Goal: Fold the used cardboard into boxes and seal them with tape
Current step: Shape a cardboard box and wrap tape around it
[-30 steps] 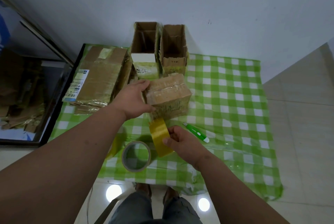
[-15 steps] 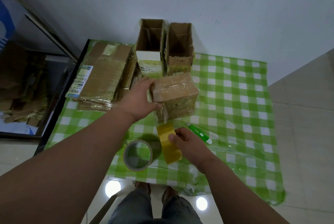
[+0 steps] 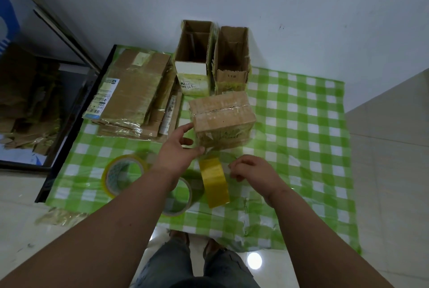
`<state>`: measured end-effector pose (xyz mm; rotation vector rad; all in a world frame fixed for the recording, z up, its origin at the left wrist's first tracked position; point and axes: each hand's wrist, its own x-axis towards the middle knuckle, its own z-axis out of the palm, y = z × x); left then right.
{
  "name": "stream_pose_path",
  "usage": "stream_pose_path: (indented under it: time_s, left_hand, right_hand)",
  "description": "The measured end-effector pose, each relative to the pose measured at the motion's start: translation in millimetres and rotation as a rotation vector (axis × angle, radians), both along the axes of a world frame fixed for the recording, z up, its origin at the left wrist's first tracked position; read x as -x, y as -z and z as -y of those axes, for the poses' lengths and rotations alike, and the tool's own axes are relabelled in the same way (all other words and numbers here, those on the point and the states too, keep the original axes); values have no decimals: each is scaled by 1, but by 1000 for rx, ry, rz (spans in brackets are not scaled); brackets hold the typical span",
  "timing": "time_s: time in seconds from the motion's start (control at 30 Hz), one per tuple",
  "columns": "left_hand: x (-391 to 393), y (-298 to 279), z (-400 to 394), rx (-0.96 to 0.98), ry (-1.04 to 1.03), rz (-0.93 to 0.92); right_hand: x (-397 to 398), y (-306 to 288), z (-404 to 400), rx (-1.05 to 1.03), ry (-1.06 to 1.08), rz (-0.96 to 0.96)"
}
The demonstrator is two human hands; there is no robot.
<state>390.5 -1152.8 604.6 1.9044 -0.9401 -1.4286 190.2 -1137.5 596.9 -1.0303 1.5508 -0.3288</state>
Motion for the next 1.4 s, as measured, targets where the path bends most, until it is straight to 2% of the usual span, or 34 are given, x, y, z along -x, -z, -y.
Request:
stream_pose_path:
  time_s: [0.1, 0.23, 0.3, 0.4, 0.53, 0.63, 0.83, 0.97, 1.17, 1.4]
  left_hand:
    - [3, -2, -8, -27, 44, 19]
    - [9, 3, -15, -95, -61, -47]
    - [11, 9, -17, -130, -106, -59]
    - [11, 16, -19, -154, -150, -94]
    - [13, 23, -23, -193, -214, -135]
    - [16, 23, -26, -180, -255, -172]
    - [26, 18, -27, -166, -370, -257]
    - [24, 17, -25, -186, -399, -293]
    - [24, 19, -23, -170, -367, -314]
    - [20, 21, -24, -166, -326, -328]
  right_hand:
    - [12, 14, 5, 123, -102, -345]
    - [20, 33, 6, 91, -303, -674]
    - [22, 41, 3, 88, -421, -786]
    - [24, 47, -1, 108, -483, -847]
    - [28, 49, -2, 141, -538, -849]
    - [31, 46, -3, 209, -474, -812]
    - [30, 21, 0, 448, -191, -358]
    - [15, -10, 8, 583, -266, -218]
    - [-13, -29, 15, 625, -469, -276]
    - [-34, -37, 16, 630, -547, -465]
